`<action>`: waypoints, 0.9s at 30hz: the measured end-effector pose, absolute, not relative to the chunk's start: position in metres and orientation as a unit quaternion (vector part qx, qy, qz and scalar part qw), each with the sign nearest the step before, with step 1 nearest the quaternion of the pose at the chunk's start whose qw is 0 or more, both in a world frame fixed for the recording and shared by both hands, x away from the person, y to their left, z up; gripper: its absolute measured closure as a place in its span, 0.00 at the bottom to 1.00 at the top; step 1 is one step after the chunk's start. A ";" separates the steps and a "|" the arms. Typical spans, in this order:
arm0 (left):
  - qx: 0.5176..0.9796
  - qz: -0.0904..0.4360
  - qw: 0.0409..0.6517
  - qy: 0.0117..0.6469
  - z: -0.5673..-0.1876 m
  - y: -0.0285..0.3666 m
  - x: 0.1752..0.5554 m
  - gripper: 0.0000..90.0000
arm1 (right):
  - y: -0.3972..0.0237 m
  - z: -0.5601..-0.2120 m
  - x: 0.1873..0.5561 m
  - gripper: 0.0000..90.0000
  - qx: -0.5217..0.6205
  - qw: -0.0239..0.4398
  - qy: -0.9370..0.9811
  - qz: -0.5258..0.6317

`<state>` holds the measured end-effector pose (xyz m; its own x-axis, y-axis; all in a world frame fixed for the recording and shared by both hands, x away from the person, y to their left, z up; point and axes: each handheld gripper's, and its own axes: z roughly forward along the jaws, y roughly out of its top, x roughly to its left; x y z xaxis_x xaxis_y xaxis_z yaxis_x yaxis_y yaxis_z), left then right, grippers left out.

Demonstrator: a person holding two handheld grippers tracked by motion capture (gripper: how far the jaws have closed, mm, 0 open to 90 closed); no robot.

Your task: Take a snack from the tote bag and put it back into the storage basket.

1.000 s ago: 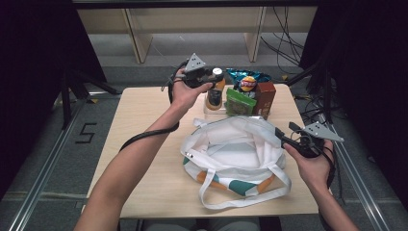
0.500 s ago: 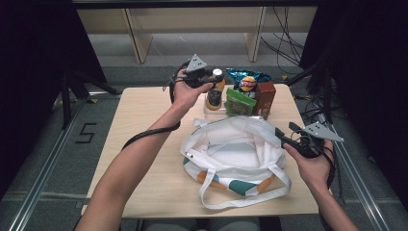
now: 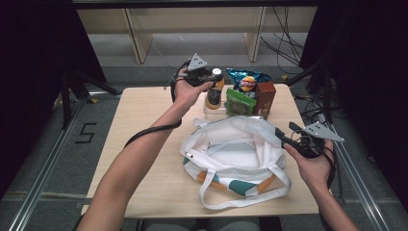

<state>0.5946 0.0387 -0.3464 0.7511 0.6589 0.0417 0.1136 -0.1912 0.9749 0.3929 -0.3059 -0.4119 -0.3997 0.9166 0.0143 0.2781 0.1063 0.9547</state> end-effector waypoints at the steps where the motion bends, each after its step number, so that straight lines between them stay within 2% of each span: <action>1: 0.736 0.236 0.577 0.263 -0.347 0.039 0.595 0.65 | -0.307 -0.412 0.394 0.45 0.440 0.324 0.674 0.498; 27: 0.749 0.232 0.557 0.276 -0.364 0.038 0.604 0.65 | -0.305 -0.413 0.394 0.45 0.437 0.318 0.674 0.503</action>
<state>0.6038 0.0382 -0.3645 0.7402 0.6712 0.0406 0.1543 -0.2283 0.9613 0.3943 -0.3046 -0.4129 -0.4149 0.9098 0.0108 0.2696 0.1117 0.9565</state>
